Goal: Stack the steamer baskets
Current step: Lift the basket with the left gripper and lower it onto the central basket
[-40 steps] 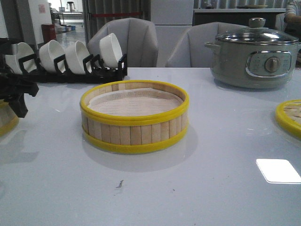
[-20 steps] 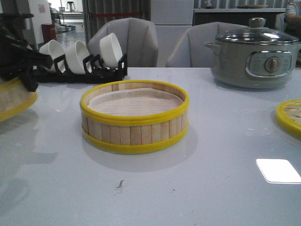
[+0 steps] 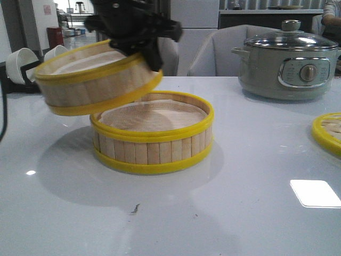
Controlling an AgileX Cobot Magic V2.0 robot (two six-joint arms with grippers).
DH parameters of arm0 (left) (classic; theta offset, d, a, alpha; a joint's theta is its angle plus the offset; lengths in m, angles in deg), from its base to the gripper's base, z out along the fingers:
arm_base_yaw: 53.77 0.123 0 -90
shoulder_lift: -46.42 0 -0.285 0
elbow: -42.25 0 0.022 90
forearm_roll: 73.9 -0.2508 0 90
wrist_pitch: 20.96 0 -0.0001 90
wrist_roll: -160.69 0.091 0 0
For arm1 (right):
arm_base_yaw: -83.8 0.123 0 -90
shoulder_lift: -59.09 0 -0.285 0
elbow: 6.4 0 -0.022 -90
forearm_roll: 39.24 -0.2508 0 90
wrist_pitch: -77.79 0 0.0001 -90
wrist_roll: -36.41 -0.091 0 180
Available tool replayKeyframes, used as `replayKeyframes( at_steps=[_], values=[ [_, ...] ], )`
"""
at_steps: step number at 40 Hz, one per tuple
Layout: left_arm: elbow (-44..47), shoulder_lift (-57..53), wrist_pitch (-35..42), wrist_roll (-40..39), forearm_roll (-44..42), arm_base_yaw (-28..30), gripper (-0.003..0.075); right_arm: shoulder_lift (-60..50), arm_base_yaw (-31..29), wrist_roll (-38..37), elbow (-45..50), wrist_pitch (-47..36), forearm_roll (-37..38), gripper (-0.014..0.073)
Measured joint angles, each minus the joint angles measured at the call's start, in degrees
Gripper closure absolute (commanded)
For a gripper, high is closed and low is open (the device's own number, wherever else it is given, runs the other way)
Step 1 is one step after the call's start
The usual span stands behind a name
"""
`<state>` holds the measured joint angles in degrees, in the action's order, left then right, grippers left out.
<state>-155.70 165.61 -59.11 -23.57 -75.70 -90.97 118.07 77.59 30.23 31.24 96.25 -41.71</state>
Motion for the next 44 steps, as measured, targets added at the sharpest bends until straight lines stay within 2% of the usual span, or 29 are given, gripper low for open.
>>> replayKeyframes(
  at_steps=[5,11,44],
  values=[
    [-1.2,1.7,-0.1,0.0,-0.1,-5.4,0.0632,0.0,0.0,0.0,0.0,0.0,0.0,0.0150],
    [-2.9,4.5,-0.8,0.0,-1.2,-8.6,0.0632,0.0,0.0,0.0,0.0,0.0,0.0,0.0150],
    [-3.8,7.0,-0.9,0.0,-2.3,-9.0,0.0632,0.0,0.0,0.0,0.0,1.7,0.0,0.0150]
  ],
)
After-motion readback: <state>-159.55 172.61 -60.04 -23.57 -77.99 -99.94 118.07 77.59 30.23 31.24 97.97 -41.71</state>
